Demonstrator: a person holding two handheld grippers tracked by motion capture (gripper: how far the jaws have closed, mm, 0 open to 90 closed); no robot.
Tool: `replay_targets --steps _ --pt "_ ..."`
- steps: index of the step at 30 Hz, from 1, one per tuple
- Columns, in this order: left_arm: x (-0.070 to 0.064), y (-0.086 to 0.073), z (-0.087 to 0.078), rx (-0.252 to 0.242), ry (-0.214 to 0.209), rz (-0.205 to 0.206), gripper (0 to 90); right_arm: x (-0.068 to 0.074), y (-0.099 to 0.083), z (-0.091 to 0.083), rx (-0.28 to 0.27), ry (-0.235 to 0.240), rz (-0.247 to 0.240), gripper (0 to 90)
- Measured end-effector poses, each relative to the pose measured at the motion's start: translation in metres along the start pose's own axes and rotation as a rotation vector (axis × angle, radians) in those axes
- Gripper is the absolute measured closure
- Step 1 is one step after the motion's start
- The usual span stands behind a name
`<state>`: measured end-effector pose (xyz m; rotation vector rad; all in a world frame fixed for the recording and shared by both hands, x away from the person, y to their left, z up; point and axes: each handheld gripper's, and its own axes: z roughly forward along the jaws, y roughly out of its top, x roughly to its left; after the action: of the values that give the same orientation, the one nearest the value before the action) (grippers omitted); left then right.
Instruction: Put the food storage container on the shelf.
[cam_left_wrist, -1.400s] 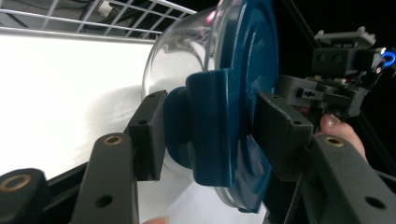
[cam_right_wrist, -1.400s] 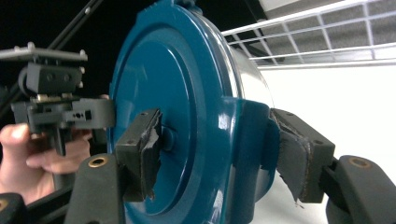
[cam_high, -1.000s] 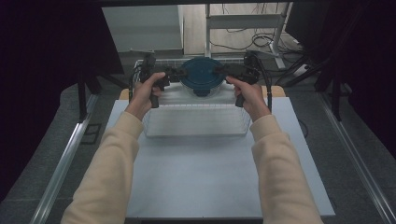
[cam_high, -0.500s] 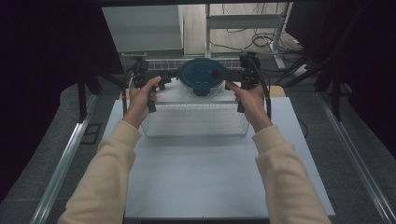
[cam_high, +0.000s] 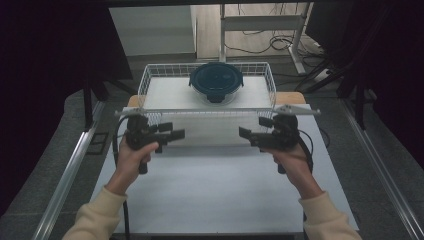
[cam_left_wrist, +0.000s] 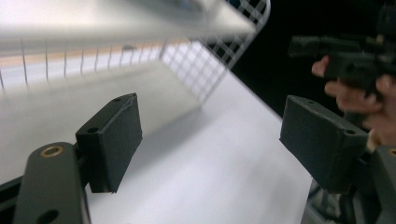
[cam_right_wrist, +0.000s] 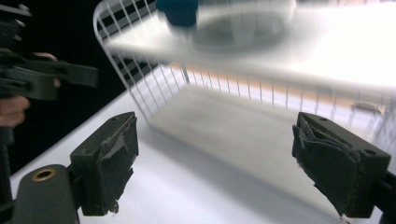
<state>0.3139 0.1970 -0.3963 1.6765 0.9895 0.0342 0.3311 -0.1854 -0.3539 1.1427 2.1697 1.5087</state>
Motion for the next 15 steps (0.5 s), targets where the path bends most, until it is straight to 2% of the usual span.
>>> replay_targets --steps 1,2,3,4,8,9,10,13,15 --pt "-0.003 -0.021 -0.002 0.024 -0.005 0.008 20.2 -0.001 -0.02 -0.009 0.008 0.0 -0.002 14.5" --pt "-0.003 -0.021 -0.002 0.024 -0.005 0.008 20.2 -0.001 -0.02 -0.009 0.008 0.0 -0.002 14.5" --pt "-0.003 -0.041 -0.003 0.041 0.016 0.003 20.4 -0.002 -0.041 -0.018 0.019 0.012 0.009 14.6" --pt "-0.003 -0.041 -0.003 0.041 0.016 0.003 20.3 -0.002 -0.041 -0.018 0.019 0.012 0.009 14.6" --pt "-0.002 -0.073 0.0 0.095 0.055 0.007 20.5 -0.006 -0.081 -0.032 0.036 0.017 0.051 15.5" --pt "-0.002 -0.079 0.001 0.117 0.056 0.007 20.4 -0.007 -0.096 -0.033 0.058 0.011 0.063 16.0" --pt "-0.003 -0.084 0.002 0.129 0.061 0.009 20.4 -0.007 -0.096 -0.033 0.058 0.011 0.063 16.0" --pt "-0.005 -0.096 0.004 0.146 0.103 0.022 20.8 -0.008 -0.116 -0.032 0.096 -0.003 0.07 16.5" --pt "-0.006 -0.1 0.003 0.141 0.104 0.016 20.9 -0.008 -0.119 -0.03 0.104 -0.002 0.068 16.5"
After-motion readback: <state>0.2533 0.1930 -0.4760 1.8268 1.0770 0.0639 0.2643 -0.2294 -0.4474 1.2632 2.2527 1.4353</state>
